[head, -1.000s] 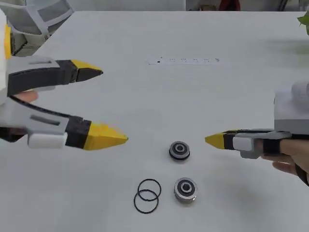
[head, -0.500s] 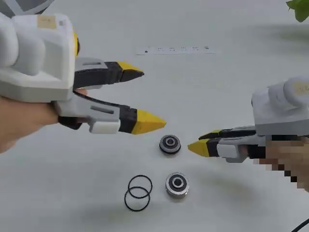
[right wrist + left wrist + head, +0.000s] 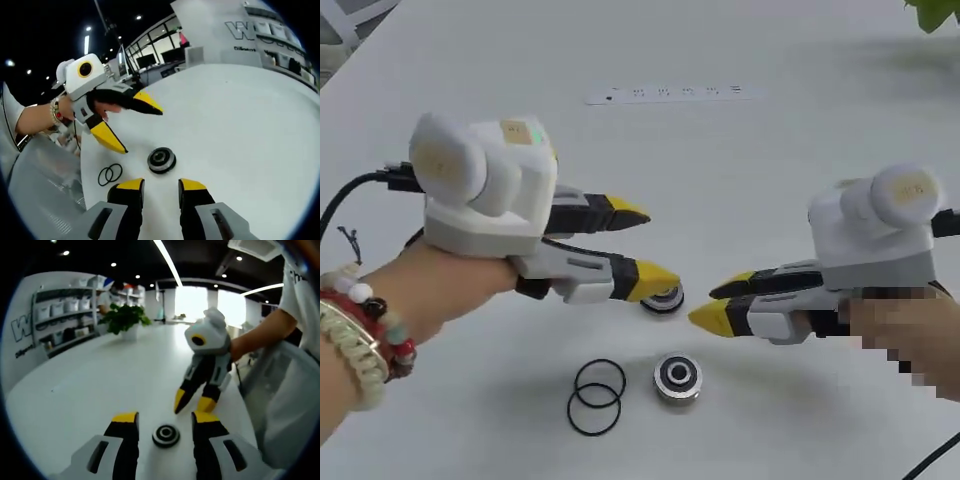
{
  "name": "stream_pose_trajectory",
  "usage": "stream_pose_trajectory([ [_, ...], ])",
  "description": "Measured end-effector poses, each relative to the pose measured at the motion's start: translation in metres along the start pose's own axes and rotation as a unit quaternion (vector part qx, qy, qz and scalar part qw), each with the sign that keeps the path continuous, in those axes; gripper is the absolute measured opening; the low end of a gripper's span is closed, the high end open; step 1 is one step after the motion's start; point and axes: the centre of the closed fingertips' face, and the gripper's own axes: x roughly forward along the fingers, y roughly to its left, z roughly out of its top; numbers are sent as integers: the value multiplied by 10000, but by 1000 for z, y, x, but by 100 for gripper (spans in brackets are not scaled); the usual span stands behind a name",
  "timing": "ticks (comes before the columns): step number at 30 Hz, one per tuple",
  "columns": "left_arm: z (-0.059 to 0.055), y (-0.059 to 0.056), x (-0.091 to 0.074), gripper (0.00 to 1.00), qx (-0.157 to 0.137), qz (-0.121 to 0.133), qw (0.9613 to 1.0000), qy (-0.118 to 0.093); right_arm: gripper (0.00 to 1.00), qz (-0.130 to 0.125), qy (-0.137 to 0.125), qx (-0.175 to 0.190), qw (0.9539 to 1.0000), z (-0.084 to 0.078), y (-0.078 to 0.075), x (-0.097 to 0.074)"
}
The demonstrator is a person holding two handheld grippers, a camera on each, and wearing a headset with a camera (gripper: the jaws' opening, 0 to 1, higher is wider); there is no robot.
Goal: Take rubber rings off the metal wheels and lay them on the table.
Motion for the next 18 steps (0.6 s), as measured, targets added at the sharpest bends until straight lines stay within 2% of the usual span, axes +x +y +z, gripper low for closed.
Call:
stream_pose_trajectory([
  [2, -9, -1, 5, 39, -82, -59, 9999, 133, 25, -46, 33, -28, 10000, -1, -2, 0],
  [6, -20, -2, 13, 34, -116, -105, 9995, 268, 25, -65, -6, -7, 10000, 0, -5, -1],
  [14, -30, -3, 18, 24, -130, -162, 9990, 392, 24, -37, 3, -27, 10000, -1, -4, 1],
  [18, -39, -3, 19, 20, -199, -201, 9980, 572, 24, -33, 12, -39, 10000, -1, -3, 2],
])
